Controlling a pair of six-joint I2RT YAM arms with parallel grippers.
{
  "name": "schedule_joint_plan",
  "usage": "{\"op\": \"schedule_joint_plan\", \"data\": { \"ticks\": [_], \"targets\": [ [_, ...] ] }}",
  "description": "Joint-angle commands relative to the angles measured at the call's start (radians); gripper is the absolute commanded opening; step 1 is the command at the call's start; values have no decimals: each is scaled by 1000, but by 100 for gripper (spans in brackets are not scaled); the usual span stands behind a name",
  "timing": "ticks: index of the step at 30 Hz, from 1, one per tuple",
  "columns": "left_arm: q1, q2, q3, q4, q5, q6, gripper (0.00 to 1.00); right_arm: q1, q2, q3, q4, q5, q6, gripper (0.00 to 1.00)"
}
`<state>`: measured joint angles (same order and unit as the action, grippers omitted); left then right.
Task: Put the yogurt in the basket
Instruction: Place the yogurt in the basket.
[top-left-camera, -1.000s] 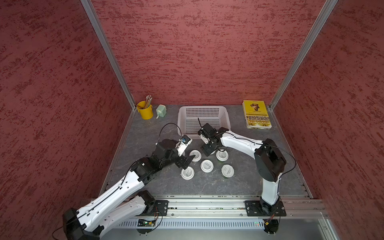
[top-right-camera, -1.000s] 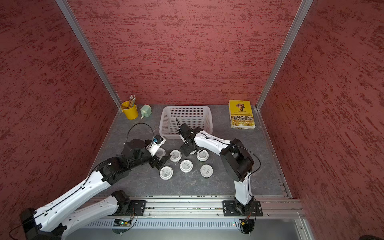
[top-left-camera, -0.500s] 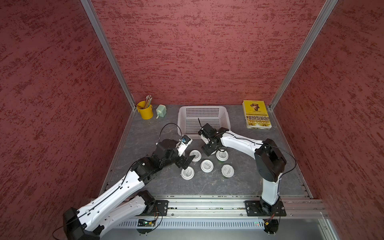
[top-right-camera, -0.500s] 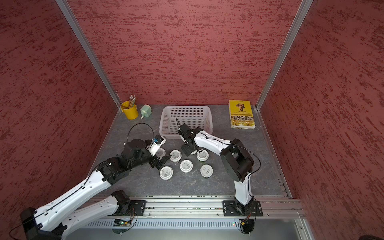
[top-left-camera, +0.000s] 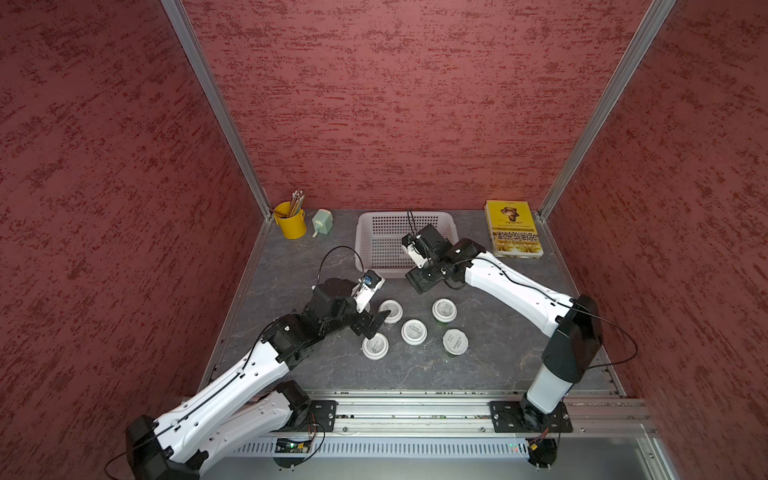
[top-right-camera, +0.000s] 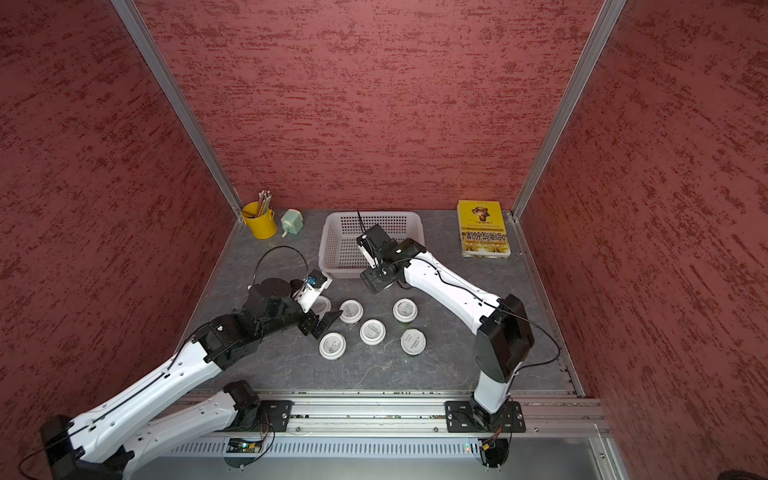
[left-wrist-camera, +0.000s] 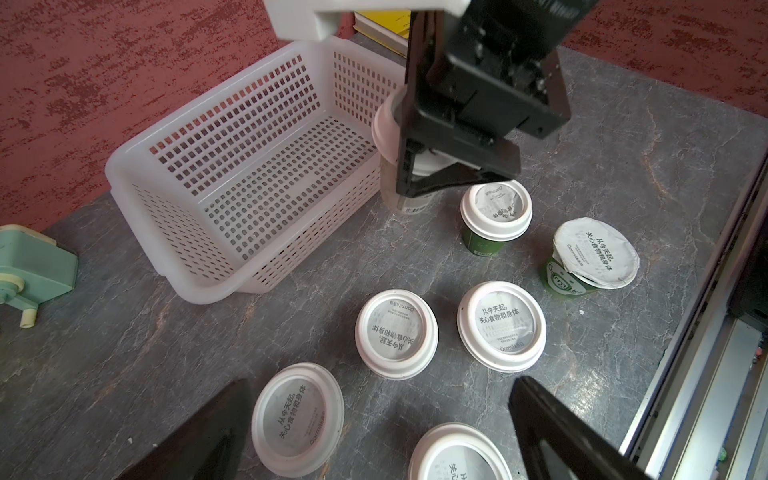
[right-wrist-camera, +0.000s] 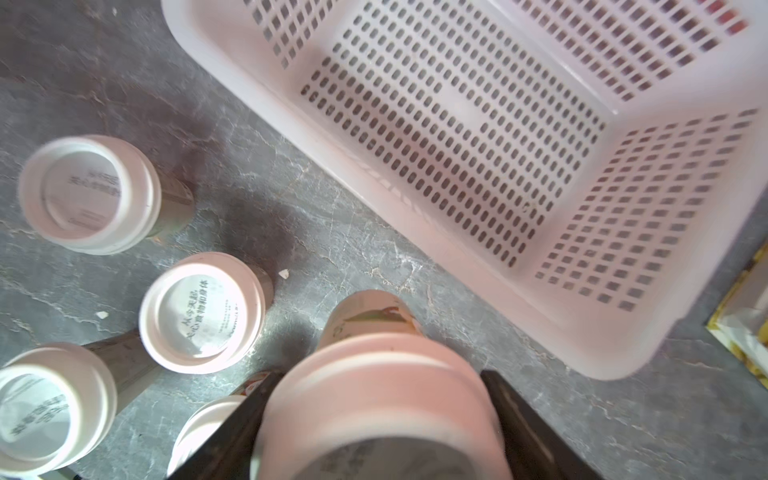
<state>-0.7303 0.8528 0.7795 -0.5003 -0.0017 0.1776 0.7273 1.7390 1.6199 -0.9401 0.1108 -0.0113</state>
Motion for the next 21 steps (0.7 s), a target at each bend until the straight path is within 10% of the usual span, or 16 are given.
{"op": "schedule_joint_plan", "data": {
  "ticks": [1,21],
  "targets": [
    [-4,-14,22,-4,9,24,100,-30,2,73,-63,47,-1,75],
    [1,130,60,164,60,93,100,-260,526,724,-165,33,-120,75]
  ]
}}
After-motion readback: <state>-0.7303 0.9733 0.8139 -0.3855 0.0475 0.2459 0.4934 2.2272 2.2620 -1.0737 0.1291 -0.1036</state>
